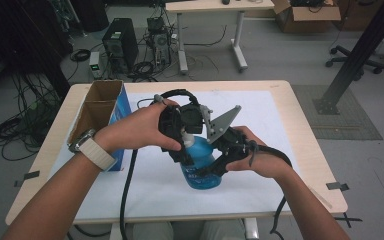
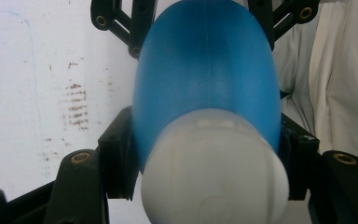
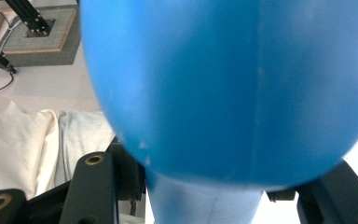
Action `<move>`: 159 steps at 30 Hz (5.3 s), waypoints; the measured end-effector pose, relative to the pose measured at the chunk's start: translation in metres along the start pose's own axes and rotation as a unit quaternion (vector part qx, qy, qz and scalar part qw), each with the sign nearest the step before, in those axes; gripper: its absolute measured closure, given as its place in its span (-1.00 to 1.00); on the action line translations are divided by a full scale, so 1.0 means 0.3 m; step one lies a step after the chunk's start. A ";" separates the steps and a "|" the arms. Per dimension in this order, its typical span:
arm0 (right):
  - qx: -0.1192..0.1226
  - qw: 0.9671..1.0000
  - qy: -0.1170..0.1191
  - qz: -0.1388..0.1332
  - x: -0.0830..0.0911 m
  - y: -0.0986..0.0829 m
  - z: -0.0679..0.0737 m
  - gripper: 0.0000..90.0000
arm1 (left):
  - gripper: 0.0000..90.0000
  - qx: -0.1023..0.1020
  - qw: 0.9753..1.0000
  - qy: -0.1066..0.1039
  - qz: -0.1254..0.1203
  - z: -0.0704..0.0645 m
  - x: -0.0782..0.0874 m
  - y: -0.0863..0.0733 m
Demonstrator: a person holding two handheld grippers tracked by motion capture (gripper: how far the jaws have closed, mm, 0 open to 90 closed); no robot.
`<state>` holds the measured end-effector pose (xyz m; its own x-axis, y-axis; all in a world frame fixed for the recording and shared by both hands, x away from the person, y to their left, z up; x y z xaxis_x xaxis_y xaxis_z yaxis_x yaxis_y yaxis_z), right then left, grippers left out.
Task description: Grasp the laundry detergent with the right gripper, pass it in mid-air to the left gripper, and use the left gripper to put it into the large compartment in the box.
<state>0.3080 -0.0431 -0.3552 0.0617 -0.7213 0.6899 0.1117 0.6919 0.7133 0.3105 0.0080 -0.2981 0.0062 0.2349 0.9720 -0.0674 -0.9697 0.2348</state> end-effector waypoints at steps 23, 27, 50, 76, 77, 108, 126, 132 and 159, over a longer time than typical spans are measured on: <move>-0.013 0.999 0.029 -0.032 0.005 -0.015 0.020 -0.39 | -0.16 0.028 0.998 -0.005 0.049 -0.026 0.033 0.007; -0.020 0.999 0.023 -0.032 0.016 -0.044 0.009 -0.51 | -0.16 0.034 0.998 -0.003 0.059 -0.024 0.040 -0.005; -0.092 0.993 -0.034 0.067 0.213 -0.237 -0.026 -0.82 | -0.16 0.201 0.974 0.058 0.082 0.061 0.225 -0.111; -0.135 0.980 -0.090 0.111 0.345 -0.364 -0.100 -0.90 | -0.16 0.448 0.883 0.125 0.065 0.200 0.440 -0.301; -0.135 0.980 -0.091 0.112 0.347 -0.366 -0.102 -0.90 | -0.16 0.455 0.879 0.127 0.065 0.204 0.447 -0.309; -0.149 0.975 -0.116 0.118 0.370 -0.409 -0.151 -0.90 | -0.16 0.615 0.764 0.183 0.062 0.268 0.588 -0.618; -0.156 0.973 -0.120 0.118 0.364 -0.413 -0.176 -0.90 | -0.16 0.656 0.723 0.214 0.048 0.310 0.557 -0.750; -0.158 0.973 -0.120 0.119 0.354 -0.408 -0.180 -0.90 | -0.16 0.660 0.718 0.217 0.048 0.321 0.514 -0.778; -0.179 0.969 -0.120 0.122 0.352 -0.436 -0.188 -0.90 | -0.16 0.651 0.726 0.217 0.047 0.370 0.238 -0.857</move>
<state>0.3558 -0.2118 -0.3826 -0.0978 -0.4790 0.8723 0.4628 0.7541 0.4660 0.4391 0.2668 -0.2881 -0.2702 -0.1118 0.9563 0.9550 -0.1572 0.2515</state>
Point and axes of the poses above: each handheld gripper's, and its own axes: x roughly backward along the jaws, y roughly out of its top, z roughly to its left, the point moved 10 cm from there along -x, roughly forward along the jaws, and after that the axes turned 3 degrees about -x, right-handed, at the moved point
